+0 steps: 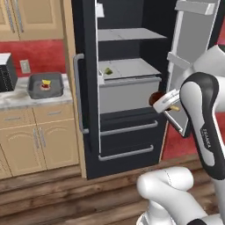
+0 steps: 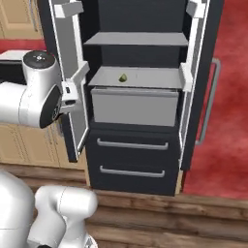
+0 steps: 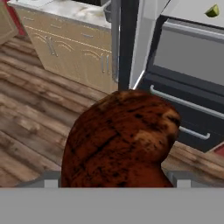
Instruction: Place one lemon wedge and one steak in each tupperware on the nearby counter, to pack two identical lunches.
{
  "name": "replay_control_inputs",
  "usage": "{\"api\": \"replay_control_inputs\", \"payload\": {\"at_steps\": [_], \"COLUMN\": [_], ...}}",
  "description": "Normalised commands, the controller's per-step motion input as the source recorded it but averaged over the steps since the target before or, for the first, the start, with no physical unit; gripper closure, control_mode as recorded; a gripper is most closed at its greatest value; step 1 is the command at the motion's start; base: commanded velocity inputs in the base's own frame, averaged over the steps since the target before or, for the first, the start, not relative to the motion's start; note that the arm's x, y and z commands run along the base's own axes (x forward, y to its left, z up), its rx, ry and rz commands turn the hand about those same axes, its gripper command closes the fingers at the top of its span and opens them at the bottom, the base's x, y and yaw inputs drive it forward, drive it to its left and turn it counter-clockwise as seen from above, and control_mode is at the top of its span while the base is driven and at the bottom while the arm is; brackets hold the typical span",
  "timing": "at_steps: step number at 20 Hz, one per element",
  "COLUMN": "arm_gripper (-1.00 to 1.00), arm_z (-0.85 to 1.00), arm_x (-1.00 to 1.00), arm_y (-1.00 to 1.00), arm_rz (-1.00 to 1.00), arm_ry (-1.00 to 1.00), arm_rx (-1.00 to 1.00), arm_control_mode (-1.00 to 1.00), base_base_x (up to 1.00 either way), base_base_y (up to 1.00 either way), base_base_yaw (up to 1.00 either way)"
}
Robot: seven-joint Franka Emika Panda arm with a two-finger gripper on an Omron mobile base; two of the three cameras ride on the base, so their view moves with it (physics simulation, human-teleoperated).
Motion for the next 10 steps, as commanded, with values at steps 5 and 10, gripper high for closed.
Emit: {"api": "replay_control_inputs", "payload": {"at_steps": [5,10], "arm_gripper": [1.0,1.0], "arm_z": [0.0,0.0], "arm_x": [0.0,0.0], "arm_y": [0.0,0.0], "arm_rz": [0.0,0.0], "arm_ry": [0.0,0.0], "arm_rx": [0.0,0.0], "arm_control_mode": [1.0,1.0], "base_base_x": [-0.27,0.07], "base_base_y": [1.0,1.0], "base_base_yaw": [0.0,0.0]}}
